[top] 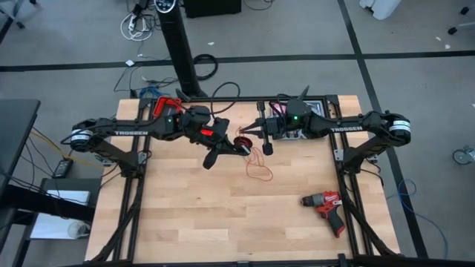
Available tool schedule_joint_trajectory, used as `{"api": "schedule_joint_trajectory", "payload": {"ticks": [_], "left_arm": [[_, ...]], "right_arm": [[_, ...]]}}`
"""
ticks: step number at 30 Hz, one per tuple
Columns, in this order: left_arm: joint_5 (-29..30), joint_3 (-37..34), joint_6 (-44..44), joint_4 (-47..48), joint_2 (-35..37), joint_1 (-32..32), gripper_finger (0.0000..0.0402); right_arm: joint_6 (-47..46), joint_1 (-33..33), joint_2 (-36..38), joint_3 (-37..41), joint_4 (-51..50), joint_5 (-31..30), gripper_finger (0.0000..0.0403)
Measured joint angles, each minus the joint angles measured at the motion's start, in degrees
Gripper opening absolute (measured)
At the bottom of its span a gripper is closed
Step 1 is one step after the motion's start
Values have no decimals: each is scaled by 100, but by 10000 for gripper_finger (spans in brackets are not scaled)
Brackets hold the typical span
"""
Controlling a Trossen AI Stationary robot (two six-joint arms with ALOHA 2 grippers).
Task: Coil cords
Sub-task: Coil the red wire onto the black spool
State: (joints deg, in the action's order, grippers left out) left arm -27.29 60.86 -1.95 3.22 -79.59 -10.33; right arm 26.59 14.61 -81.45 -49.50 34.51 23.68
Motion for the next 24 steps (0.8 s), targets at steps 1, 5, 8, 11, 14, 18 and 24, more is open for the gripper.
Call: {"api": "schedule_joint_trajectory", "payload": {"ticks": [1,5,8,11,14,18,24], "left_arm": [[0,0,11,-3,0,0,1],[0,0,171,-89,0,0,1],[-87,0,313,-216,0,0,1],[-119,0,367,-382,0,0,1],[-101,0,559,-396,0,0,1],[-35,0,867,-611,0,0,1],[199,0,1318,-982,-2,0,1]], "right_arm": [[0,0,0,0,-5,5,0],[2,0,0,0,-48,139,0],[0,0,0,0,-45,162,0],[0,-2,0,0,-38,164,1],[-4,-4,0,0,-36,167,1],[-75,-4,0,0,-27,175,1],[-101,-7,1,0,-97,174,2]]}}
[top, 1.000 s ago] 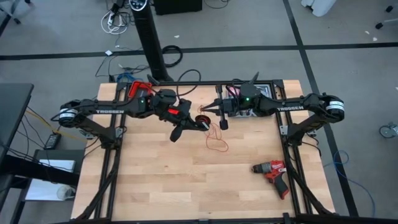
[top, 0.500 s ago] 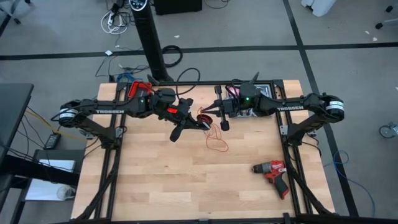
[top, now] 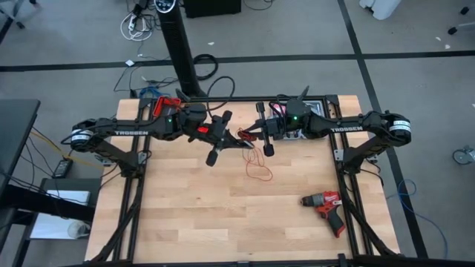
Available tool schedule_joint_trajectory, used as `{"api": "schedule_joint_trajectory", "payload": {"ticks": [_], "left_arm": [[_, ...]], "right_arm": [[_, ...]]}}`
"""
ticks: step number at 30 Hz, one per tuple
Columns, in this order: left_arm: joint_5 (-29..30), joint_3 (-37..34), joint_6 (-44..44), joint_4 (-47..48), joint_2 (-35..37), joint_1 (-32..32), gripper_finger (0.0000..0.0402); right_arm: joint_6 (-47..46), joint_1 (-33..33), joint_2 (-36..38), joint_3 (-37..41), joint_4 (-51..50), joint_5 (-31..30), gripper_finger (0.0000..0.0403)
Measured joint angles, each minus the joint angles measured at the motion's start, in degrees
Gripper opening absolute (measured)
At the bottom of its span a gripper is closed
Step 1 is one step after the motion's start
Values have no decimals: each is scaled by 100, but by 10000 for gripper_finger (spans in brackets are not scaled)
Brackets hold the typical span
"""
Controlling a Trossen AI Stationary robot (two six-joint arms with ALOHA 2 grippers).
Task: Coil cords
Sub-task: Coil the red wire onto the black spool
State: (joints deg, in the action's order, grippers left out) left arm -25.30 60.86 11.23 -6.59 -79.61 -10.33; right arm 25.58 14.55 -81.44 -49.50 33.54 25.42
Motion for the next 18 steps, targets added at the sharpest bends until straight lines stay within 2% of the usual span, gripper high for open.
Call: {"api": "schedule_joint_trajectory", "payload": {"ticks": [14,18], "left_arm": [[350,-2,65,-34,0,0,1],[531,-6,329,-232,-3,4,1]], "right_arm": [[-22,7,1,0,-54,-11,2],[-65,9,8,-2,-91,-26,2]]}}
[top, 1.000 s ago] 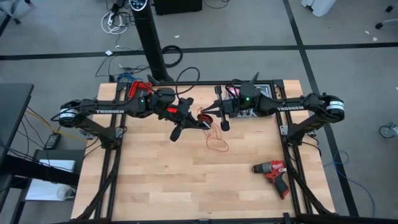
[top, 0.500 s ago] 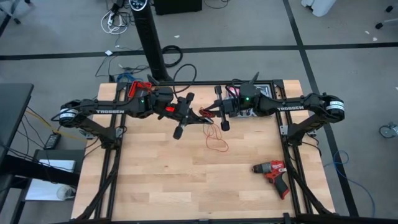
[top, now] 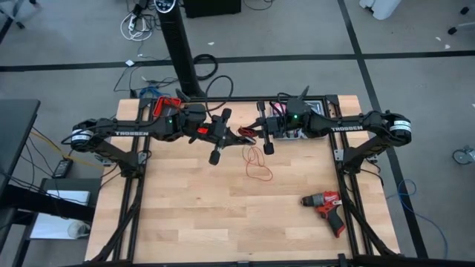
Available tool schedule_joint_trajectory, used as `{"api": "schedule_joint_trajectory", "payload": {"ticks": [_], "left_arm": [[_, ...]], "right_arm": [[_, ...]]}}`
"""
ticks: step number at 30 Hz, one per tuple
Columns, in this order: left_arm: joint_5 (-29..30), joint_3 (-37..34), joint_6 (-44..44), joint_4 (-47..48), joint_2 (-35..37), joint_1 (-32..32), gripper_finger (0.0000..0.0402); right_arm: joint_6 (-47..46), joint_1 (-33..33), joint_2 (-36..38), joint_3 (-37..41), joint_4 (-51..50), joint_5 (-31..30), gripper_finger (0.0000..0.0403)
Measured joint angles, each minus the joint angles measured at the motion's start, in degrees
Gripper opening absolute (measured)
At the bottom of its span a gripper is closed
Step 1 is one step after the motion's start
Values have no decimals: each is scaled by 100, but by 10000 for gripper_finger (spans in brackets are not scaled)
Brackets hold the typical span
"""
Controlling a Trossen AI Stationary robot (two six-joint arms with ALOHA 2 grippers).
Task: Coil cords
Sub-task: Coil the red wire onto the black spool
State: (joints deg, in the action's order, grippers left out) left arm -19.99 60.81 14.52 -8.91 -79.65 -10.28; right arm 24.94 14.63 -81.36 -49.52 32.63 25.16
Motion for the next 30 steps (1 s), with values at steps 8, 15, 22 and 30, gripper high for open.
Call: {"api": "schedule_joint_trajectory", "payload": {"ticks": [8,15,22,30], "left_arm": [[536,20,668,-363,24,-15,1],[941,14,796,-299,36,20,1],[965,14,791,-308,36,25,1],[965,14,781,-374,32,23,1]], "right_arm": [[-415,83,-36,31,-762,270,24],[-652,111,-20,381,-704,315,39],[-1230,282,-20,1037,408,152,38],[-1636,328,-18,1191,636,-254,55]]}}
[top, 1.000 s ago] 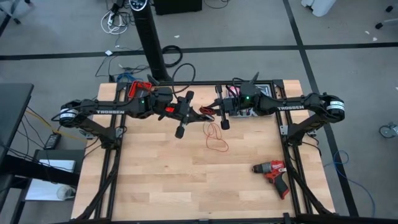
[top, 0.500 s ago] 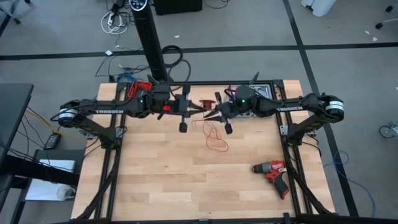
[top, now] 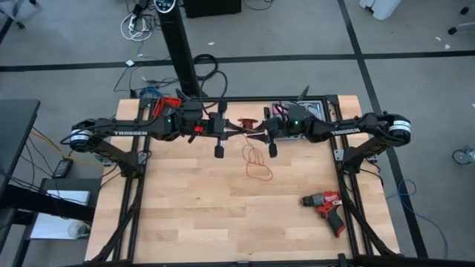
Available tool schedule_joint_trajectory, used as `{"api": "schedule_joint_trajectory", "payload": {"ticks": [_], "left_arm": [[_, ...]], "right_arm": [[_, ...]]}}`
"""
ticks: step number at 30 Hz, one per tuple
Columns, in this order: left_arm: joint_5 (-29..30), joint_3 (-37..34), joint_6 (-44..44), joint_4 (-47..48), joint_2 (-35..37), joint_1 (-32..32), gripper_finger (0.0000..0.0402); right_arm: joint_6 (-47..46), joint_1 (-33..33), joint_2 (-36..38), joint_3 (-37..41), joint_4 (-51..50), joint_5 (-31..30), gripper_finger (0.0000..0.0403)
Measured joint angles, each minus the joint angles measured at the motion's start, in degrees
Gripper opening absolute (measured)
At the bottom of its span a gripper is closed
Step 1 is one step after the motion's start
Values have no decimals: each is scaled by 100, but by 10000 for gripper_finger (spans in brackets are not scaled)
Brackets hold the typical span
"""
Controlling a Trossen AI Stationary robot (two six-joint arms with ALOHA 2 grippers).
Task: Coil cords
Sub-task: Coil the red wire onto the black spool
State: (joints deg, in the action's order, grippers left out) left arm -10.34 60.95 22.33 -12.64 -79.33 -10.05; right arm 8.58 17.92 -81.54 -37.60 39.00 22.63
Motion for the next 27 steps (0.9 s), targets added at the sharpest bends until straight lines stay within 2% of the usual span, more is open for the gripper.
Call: {"api": "schedule_joint_trajectory", "payload": {"ticks": [3,9,14,19,27], "left_arm": [[45,0,0,0,0,-2,1],[640,-3,-26,54,0,-2,1],[848,-4,-48,83,0,-2,1],[978,-7,-24,17,0,-2,1],[1047,-7,-20,26,-2,-2,1]], "right_arm": [[-156,-22,4,0,-32,-16,68],[-346,-12,4,0,-108,-48,99],[-807,17,4,0,-102,-66,117],[-893,-93,4,0,-141,-494,124],[-1074,-213,7,-2,-141,-845,123]]}}
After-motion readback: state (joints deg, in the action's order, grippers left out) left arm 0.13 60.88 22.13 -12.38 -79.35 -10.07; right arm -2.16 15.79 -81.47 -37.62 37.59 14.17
